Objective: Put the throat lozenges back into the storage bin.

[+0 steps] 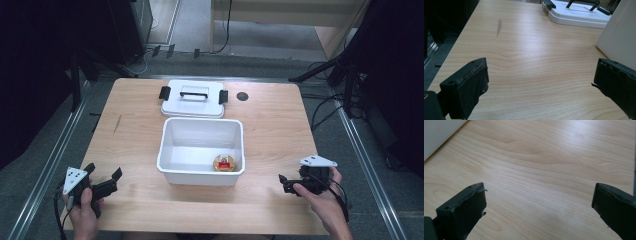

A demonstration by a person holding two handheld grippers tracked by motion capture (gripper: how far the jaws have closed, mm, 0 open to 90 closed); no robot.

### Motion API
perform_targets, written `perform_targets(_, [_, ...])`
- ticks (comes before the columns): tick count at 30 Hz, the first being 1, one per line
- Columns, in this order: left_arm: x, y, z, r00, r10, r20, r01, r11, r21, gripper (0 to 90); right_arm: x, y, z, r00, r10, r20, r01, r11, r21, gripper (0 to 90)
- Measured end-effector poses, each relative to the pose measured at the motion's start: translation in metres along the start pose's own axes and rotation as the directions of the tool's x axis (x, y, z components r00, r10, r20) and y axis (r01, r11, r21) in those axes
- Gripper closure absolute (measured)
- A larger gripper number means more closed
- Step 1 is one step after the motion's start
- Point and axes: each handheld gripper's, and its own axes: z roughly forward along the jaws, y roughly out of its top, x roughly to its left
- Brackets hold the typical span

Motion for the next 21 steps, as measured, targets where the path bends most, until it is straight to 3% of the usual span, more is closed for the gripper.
perform_targets(1, [0.0, 0.0, 0.0, 1.0, 0.0, 0.0, 0.0, 1.0, 0.0, 0.0, -0.007, -0.012, -0.003, 0.9987, 0.046, 0.022, -0.045, 0.997, -0.056, 0.0])
perform_targets(2, [0.0, 0.0, 0.0, 1.0, 0.0, 0.0, 0.0, 1.0, 0.0, 0.0, -0.007, -0.012, -0.003, 0.9987, 0.046, 0.022, -0.045, 0.997, -0.056, 0.0])
perform_targets(3, [0.0, 0.0, 0.0, 1.0, 0.001, -0.001, -0.001, 1.0, 0.001, 0.0, -0.013, -0.024, -0.005, 0.9956, 0.091, 0.02, -0.089, 0.991, -0.098, 0.0])
perform_targets(6, [0.0, 0.0, 0.0, 1.0, 0.002, -0.002, -0.002, 1.0, 0.003, 0.0, -0.018, -0.033, -0.008, 0.992, 0.125, 0.02, -0.121, 0.984, -0.128, 0.0])
perform_targets(7, [0.0, 0.0, 0.0, 1.0, 0.001, -0.002, -0.001, 1.0, 0.002, 0.0, -0.023, -0.043, -0.01, 0.9876, 0.156, 0.016, -0.152, 0.976, -0.153, 0.0])
perform_targets(11, [0.0, 0.0, 0.0, 1.0, 0.003, -0.005, -0.003, 1.0, 0.003, 0.0, -0.029, -0.056, -0.014, 0.9825, 0.186, 0.015, -0.179, 0.966, -0.188, 0.1])
perform_targets(12, [0.0, 0.0, 0.0, 1.0, 0.003, -0.005, -0.003, 1.0, 0.004, 0.0, -0.032, -0.065, -0.015, 0.9787, 0.204, 0.021, -0.196, 0.959, -0.205, 0.9])
perform_targets(15, [0.0, 0.0, 0.0, 1.0, 0.004, -0.005, -0.004, 1.0, 0.005, 0.0, -0.034, -0.07, -0.016, 0.9757, 0.217, 0.027, -0.207, 0.955, -0.214, 1.1])
perform_targets(16, [0.0, 0.0, 0.001, 1.0, 0.004, -0.003, -0.004, 1.0, 0.005, 0.0, -0.035, -0.072, -0.015, 0.9727, 0.231, 0.023, -0.22, 0.95, -0.221, 1.2])
perform_targets(17, [0.0, 0.0, 0.001, 1.0, 0.006, -0.002, -0.006, 0.9999, 0.009, 0.0, -0.037, -0.076, -0.013, 0.9654, 0.26, 0.018, -0.248, 0.939, -0.239, 1.2])
perform_targets(18, [0.0, 0.0, 0.001, 1.0, 0.006, -0.002, -0.006, 0.9999, 0.009, 0.0, -0.037, -0.076, -0.013, 0.9654, 0.26, 0.018, -0.248, 0.939, -0.239, 1.2])
perform_targets(19, [-0.001, 0.0, 0.001, 1.0, 0.007, -0.002, -0.007, 0.9999, 0.011, 0.0, -0.037, -0.076, -0.014, 0.9619, 0.273, 0.013, -0.26, 0.929, -0.265, 1.2])
perform_targets(21, [-0.001, 0.0, 0.001, 1.0, 0.009, -0.002, -0.009, 0.9999, 0.012, 0.0, -0.038, -0.078, -0.015, 0.9589, 0.284, 0.008, -0.271, 0.925, -0.265, 1.2])
